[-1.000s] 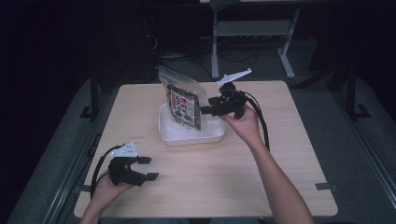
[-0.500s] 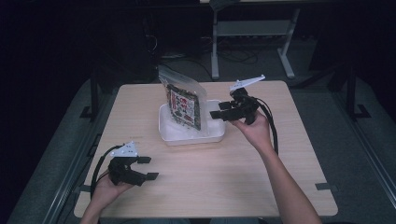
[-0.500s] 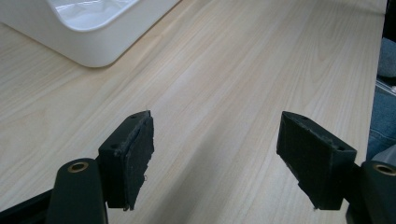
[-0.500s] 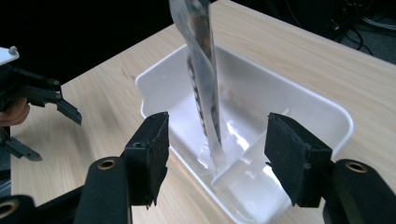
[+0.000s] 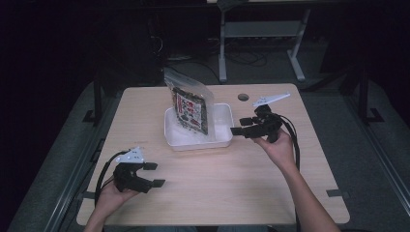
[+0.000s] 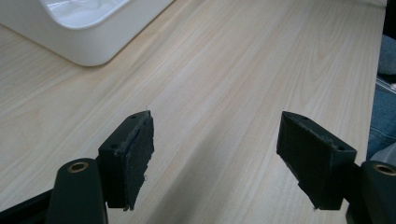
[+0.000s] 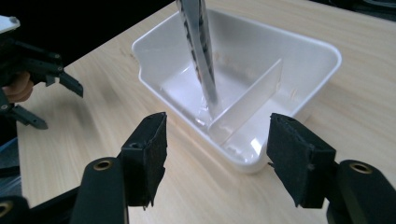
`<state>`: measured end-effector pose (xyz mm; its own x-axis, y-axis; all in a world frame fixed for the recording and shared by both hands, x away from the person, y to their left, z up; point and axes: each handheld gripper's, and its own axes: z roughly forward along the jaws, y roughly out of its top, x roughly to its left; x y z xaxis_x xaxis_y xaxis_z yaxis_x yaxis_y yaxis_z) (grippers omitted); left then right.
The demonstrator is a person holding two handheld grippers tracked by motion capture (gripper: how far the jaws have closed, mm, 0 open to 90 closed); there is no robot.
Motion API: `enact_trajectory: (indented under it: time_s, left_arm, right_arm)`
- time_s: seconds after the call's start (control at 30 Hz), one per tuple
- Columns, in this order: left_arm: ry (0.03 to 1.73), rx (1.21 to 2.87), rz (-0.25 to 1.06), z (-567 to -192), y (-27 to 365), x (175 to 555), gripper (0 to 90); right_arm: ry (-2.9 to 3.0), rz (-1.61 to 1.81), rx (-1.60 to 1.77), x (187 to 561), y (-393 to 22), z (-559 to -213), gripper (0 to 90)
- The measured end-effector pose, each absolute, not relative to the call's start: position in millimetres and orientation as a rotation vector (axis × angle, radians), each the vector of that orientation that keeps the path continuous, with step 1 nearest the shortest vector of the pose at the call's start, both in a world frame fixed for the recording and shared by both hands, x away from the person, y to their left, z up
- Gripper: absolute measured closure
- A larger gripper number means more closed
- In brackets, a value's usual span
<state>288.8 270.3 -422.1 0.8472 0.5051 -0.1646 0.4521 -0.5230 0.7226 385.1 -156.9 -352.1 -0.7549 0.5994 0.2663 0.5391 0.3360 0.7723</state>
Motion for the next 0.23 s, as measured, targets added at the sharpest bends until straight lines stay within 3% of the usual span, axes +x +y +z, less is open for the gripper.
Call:
enact_trajectory:
  time_s: [0.23]
  left_arm:
    - [0.688, 2.209, 0.080, -422, 269, 289, 26.2]
  right_arm:
    - [2.511, 1.410, 1.099, 369, -171, -364, 36.2]
